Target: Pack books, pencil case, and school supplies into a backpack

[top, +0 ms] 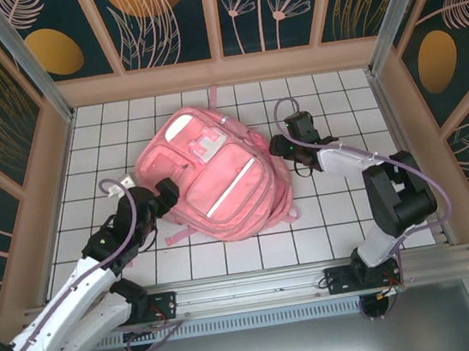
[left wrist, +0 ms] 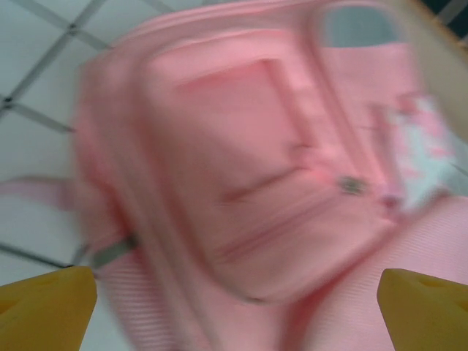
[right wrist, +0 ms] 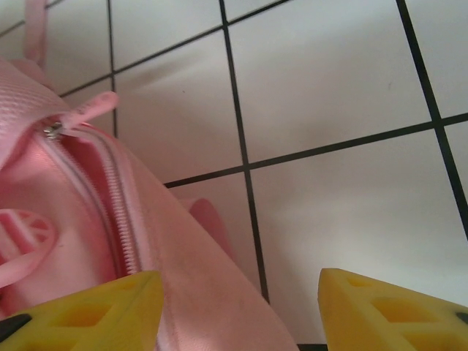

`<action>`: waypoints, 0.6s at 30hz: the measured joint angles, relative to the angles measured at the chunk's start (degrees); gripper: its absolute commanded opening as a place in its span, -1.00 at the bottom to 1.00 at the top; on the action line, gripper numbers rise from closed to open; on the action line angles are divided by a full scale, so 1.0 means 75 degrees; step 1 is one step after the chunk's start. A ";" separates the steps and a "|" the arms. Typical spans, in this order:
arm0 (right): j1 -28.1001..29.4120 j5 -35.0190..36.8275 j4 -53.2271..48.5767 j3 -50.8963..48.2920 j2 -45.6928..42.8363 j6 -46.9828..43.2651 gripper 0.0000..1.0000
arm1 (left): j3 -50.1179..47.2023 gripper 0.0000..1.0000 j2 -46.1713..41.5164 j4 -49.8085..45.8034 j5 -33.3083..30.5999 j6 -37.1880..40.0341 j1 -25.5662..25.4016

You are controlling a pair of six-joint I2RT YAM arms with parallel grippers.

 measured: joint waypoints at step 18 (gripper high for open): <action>0.0924 -0.0262 0.0020 -0.1413 -0.0647 -0.0026 0.10 | 0.3212 0.87 0.6391 0.1836 0.2066 0.0860 0.1737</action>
